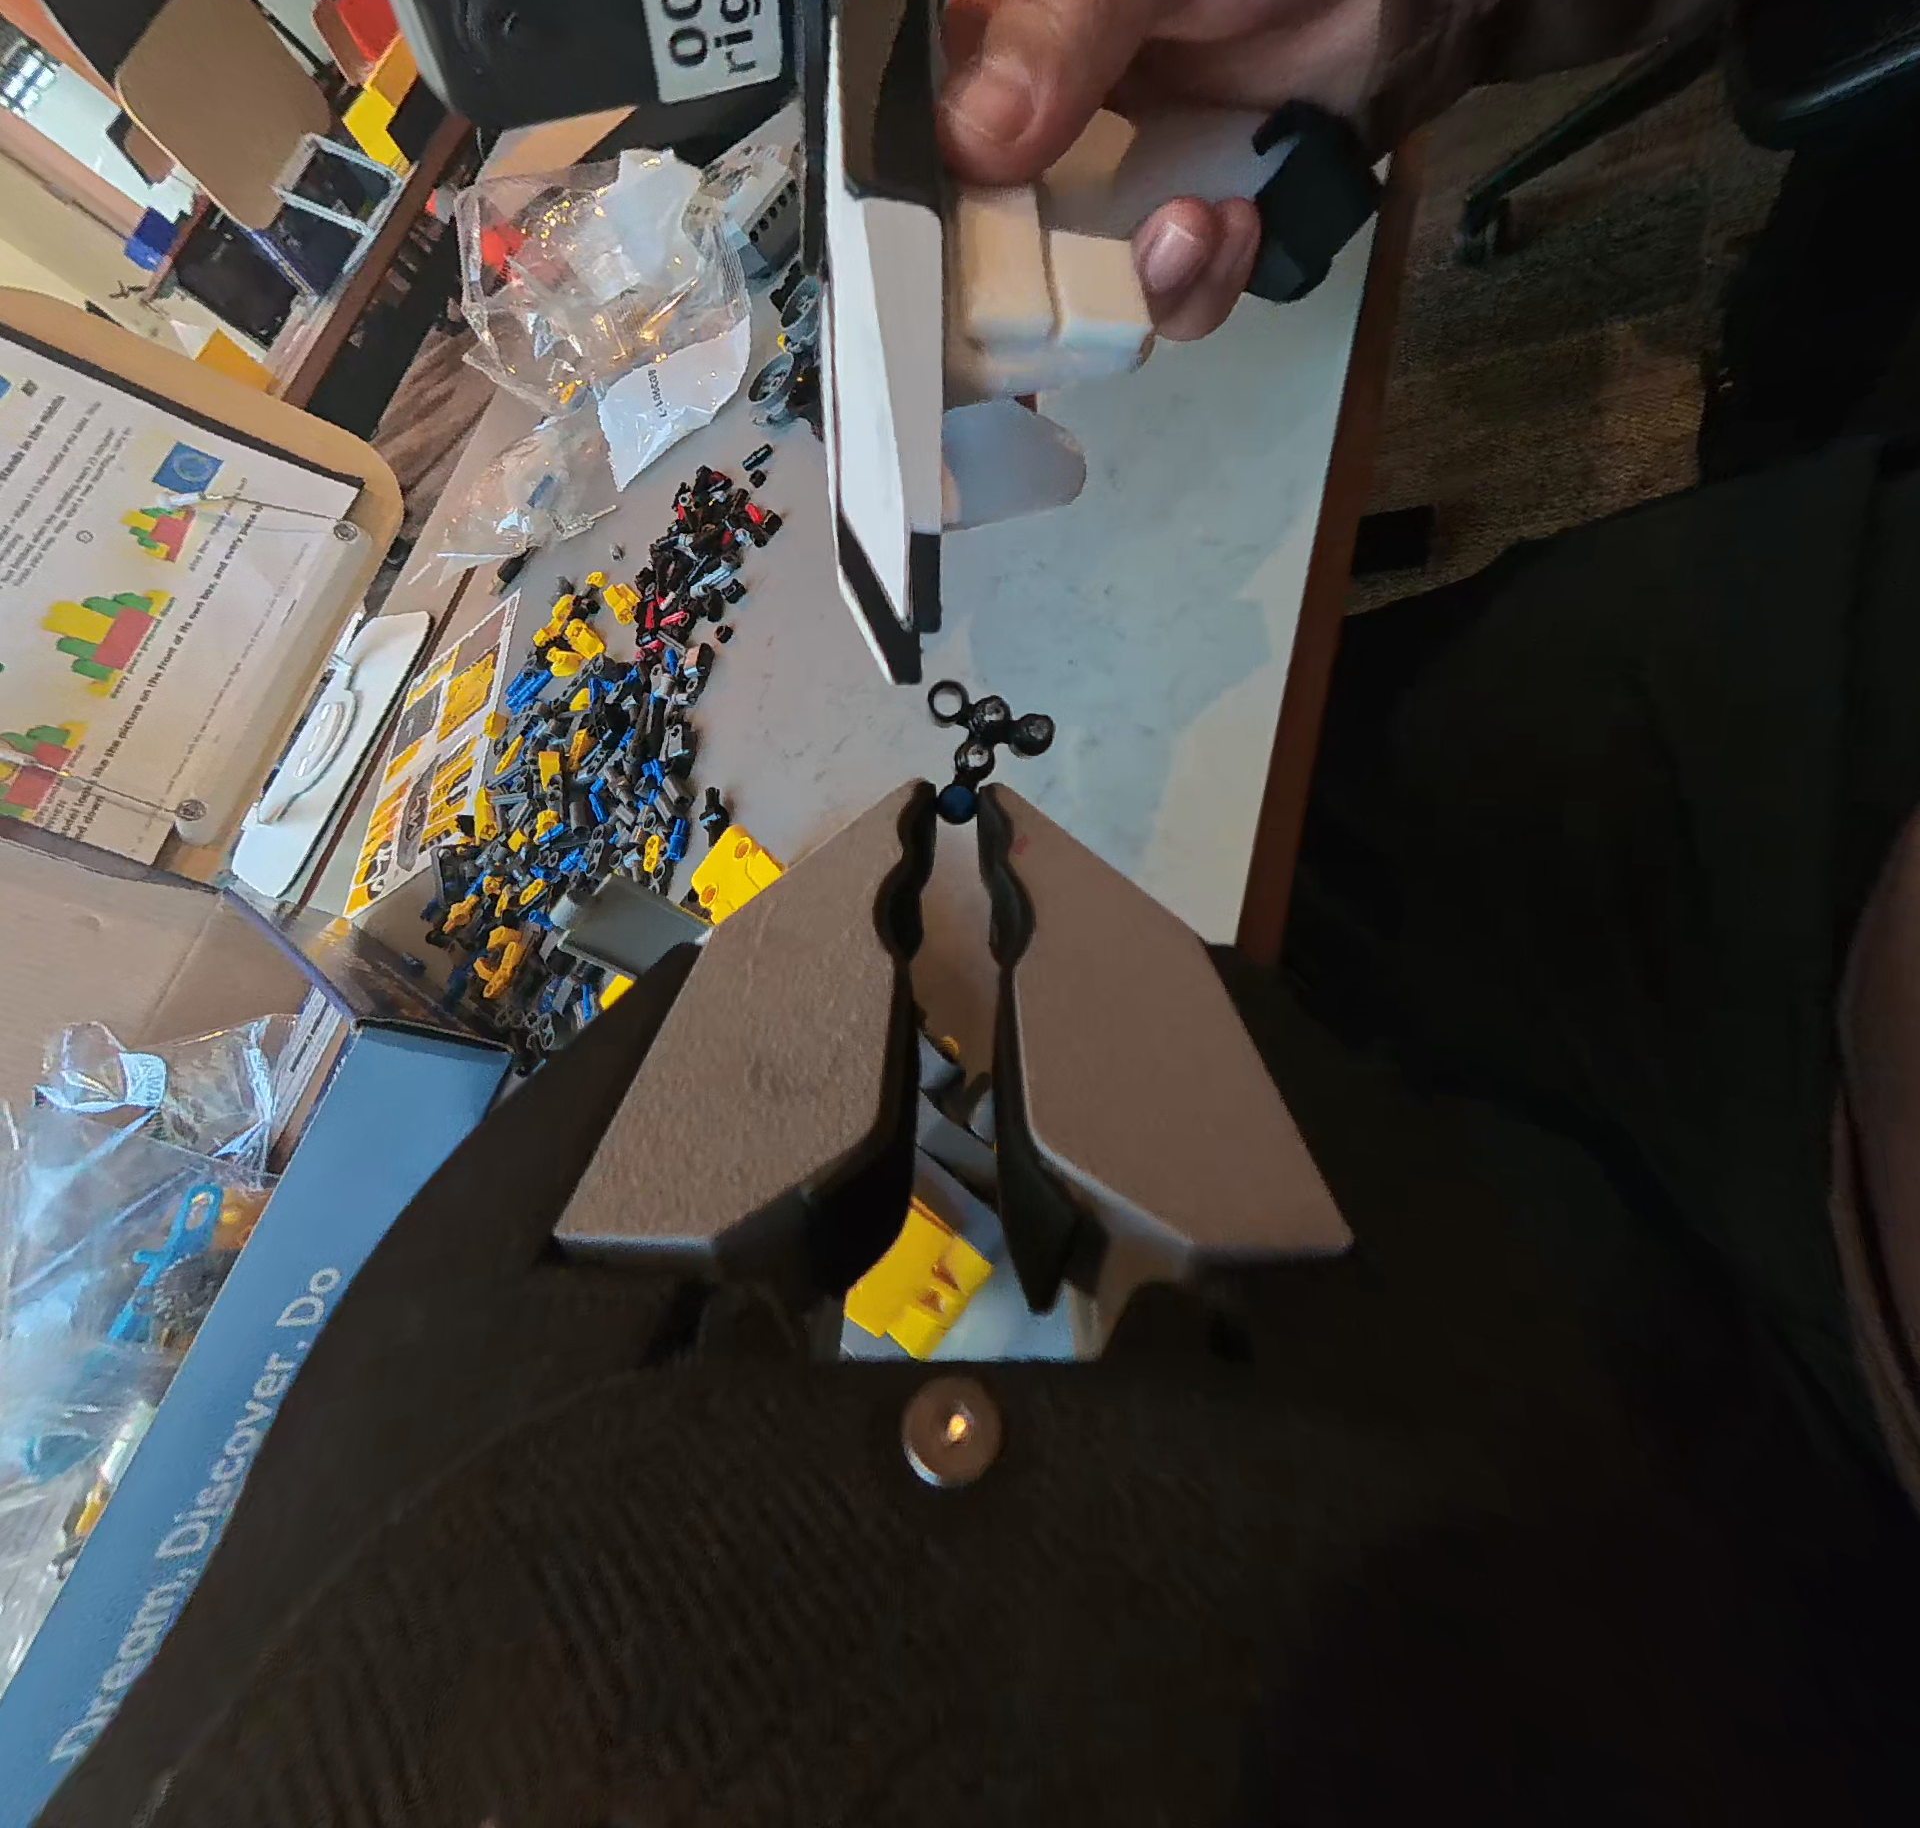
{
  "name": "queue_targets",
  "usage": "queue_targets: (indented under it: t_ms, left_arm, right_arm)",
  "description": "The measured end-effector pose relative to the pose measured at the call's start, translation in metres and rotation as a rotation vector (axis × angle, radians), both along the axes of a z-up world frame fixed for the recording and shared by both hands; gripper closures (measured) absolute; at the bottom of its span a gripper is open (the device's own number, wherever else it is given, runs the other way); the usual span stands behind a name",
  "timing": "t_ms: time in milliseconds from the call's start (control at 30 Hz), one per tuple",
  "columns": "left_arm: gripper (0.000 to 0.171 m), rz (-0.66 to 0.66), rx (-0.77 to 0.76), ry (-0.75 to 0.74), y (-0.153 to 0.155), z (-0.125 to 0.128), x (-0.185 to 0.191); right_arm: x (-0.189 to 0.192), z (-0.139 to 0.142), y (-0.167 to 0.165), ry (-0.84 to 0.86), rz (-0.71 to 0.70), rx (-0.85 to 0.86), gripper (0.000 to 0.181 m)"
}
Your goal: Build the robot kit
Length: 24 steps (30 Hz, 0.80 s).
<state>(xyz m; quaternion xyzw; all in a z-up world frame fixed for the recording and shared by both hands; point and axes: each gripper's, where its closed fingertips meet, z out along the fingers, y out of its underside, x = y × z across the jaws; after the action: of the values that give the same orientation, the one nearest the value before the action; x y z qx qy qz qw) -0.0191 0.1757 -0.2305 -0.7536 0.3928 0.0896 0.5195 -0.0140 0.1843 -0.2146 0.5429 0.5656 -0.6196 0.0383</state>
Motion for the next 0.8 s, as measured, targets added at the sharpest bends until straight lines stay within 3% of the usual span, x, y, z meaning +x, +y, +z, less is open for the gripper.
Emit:
queue_targets:
  t_ms: [200, 500, 600, 800]
  left_arm:
    - [0.166, -0.017, 0.021, 0.163, -0.001, -0.003, -0.002]
    - [0.166, -0.016, 0.036, 0.342, 0.001, -0.008, 0.000]
    - [0.164, 0.037, 0.026, 0.248, 0.005, -0.003, -0.002]
    - [0.143, 0.220, -0.029, -0.178, -0.002, 0.016, -0.017]
  right_arm:
    - [0.001, -0.011, -0.014, -0.039, 0.067, 0.039, 0.169]
    - [0.003, -0.017, -0.016, -0.013, 0.054, 0.126, 0.176]
    - [0.001, -0.014, -0.012, 0.036, 0.014, 0.197, 0.177]
    - [-0.003, 0.002, 0.004, 0.155, -0.109, 0.288, 0.177]
